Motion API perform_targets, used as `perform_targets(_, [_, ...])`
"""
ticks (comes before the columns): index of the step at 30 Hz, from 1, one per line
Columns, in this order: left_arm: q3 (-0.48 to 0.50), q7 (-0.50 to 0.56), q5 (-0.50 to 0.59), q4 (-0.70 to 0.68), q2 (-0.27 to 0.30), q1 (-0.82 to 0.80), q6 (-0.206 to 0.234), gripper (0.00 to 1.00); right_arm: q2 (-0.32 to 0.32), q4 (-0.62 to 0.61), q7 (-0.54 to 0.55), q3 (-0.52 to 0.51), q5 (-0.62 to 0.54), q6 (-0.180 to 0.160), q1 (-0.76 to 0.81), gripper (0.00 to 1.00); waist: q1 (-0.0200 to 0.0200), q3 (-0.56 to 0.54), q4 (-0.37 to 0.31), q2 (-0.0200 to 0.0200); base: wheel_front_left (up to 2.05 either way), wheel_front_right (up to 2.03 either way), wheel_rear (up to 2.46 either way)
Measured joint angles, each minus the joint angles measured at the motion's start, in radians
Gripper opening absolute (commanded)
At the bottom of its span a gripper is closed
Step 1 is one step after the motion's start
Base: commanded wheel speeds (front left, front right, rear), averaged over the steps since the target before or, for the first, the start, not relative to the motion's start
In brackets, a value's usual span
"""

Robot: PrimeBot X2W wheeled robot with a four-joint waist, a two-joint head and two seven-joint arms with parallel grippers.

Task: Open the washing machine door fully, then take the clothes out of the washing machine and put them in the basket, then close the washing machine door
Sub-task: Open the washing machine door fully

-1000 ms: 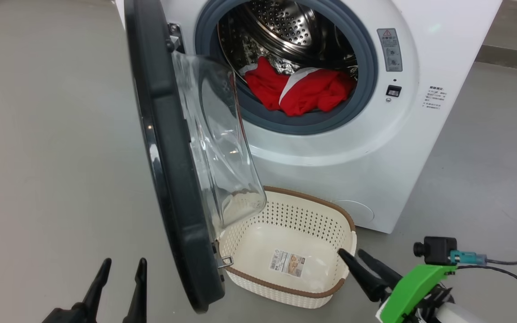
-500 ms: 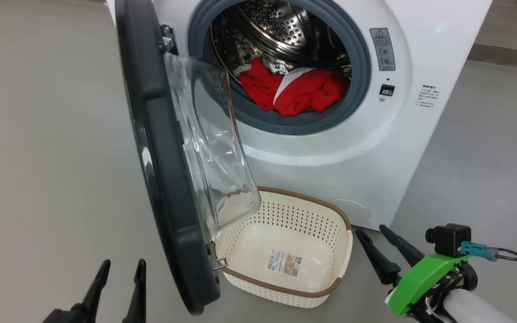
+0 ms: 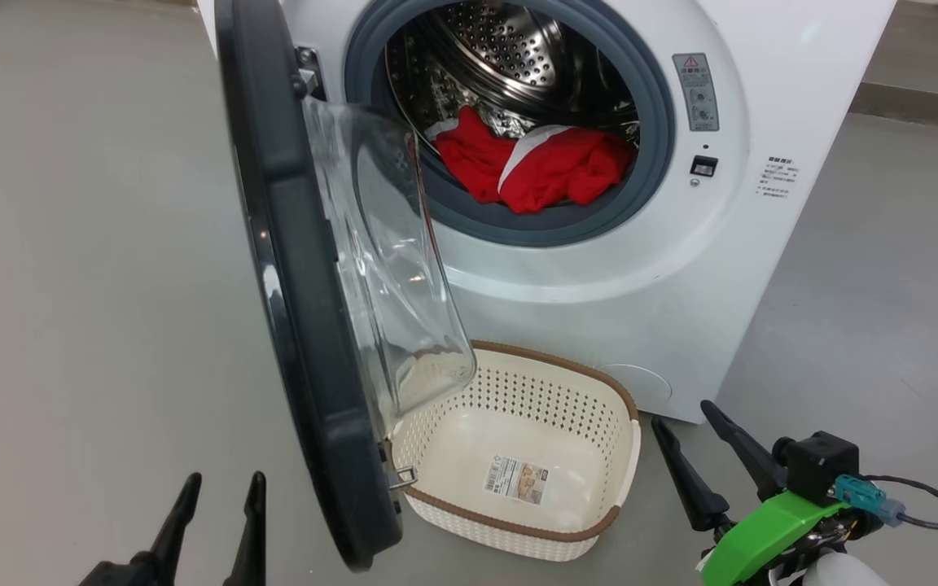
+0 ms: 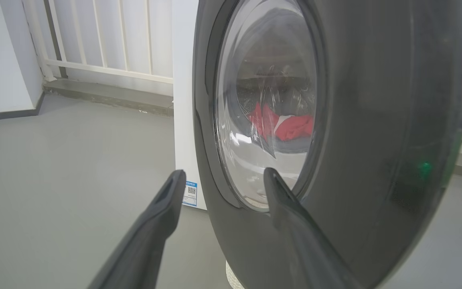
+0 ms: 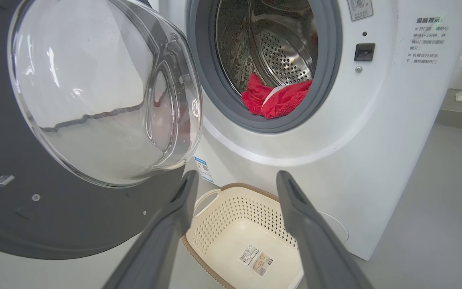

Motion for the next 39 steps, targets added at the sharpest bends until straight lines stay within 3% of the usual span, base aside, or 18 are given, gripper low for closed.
perform_targets(6, [-0.001,0.0,0.0,-0.001,0.0,0.002,0.0,1.0,0.033,-0.026,0.0,-0.079,-0.078,0.0,0.037,1.0,0.0,-0.002,-0.002,0.0001,0.0,0.0,0.0])
perform_targets(21, [-0.003,0.0,0.0,0.006,-0.003,0.004,0.0,1.0,0.056,-0.01,0.0,-0.117,-0.141,0.0,0.078,1.0,0.0,0.013,0.001,0.0,0.0,0.0,0.0])
perform_targets(22, [-0.001,0.0,0.0,0.006,-0.003,0.004,0.0,0.0,0.057,-0.01,0.0,-0.117,-0.143,0.0,0.078,1.0,0.0,0.013,0.001,0.0,0.0,0.0,0.0])
perform_targets(30, [0.058,0.0,-0.03,-0.094,-0.006,-0.009,0.0,0.0,0.064,-0.012,0.0,-0.133,-0.155,0.0,0.078,1.0,0.0,0.01,0.004,0.0,0.0,0.0,0.0])
perform_targets(35, [0.074,0.0,-0.043,-0.267,-0.007,-0.044,0.0,0.0,0.064,-0.018,0.0,-0.137,-0.158,0.0,0.078,1.0,0.0,0.009,0.006,0.0,0.0,0.0,0.0])
perform_targets(39, [0.014,-0.004,-0.063,-0.424,-0.007,-0.052,0.002,0.0,0.065,-0.022,0.0,-0.138,-0.163,0.0,0.078,1.0,0.0,0.009,0.006,0.0,0.0,0.0,0.0])
